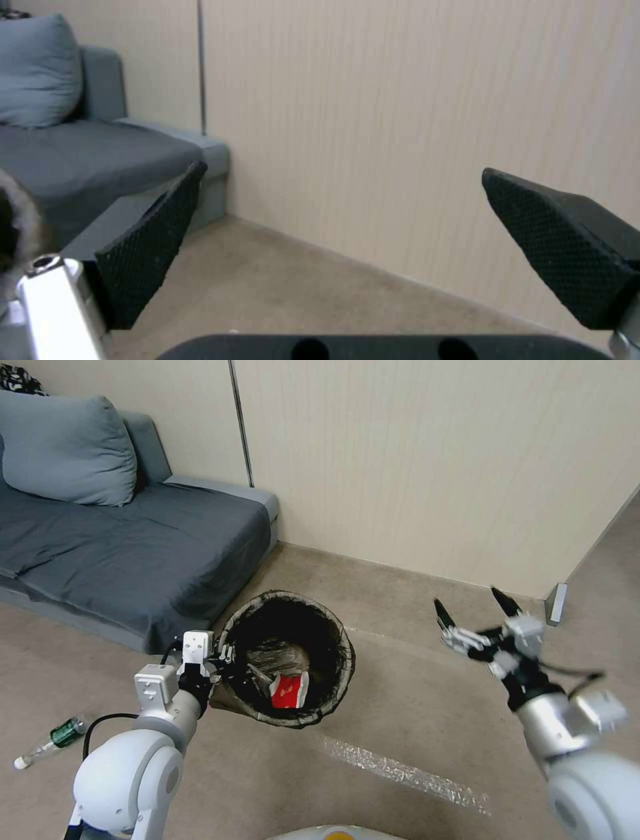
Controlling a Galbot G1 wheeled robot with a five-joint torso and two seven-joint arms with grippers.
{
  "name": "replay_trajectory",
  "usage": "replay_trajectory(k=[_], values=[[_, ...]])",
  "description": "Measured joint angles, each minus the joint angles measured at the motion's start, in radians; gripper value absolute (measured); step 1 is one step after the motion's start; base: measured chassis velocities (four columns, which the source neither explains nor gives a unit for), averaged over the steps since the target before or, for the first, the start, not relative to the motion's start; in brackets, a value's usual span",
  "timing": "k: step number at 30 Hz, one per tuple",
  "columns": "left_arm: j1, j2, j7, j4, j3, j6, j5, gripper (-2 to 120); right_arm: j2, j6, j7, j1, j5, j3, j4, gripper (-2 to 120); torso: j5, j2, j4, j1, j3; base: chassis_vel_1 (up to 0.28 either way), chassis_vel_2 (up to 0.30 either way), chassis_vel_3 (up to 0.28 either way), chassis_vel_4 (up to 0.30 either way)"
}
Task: Pick up the trash bin, then pick up the garbage from the floor and place it into the trash bin.
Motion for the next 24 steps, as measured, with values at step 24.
replay_trajectory(k=[24], values=[[0.033,-0.011,0.028,-0.023,-0.013,-0.017,0.014,3,0.246,0.384,0.104,-0.284,-0.339,-0.127,-0.126,100,-0.0002,0.0,0.0002,0.0,0.0,0.01,0.008,0.007,0.007]])
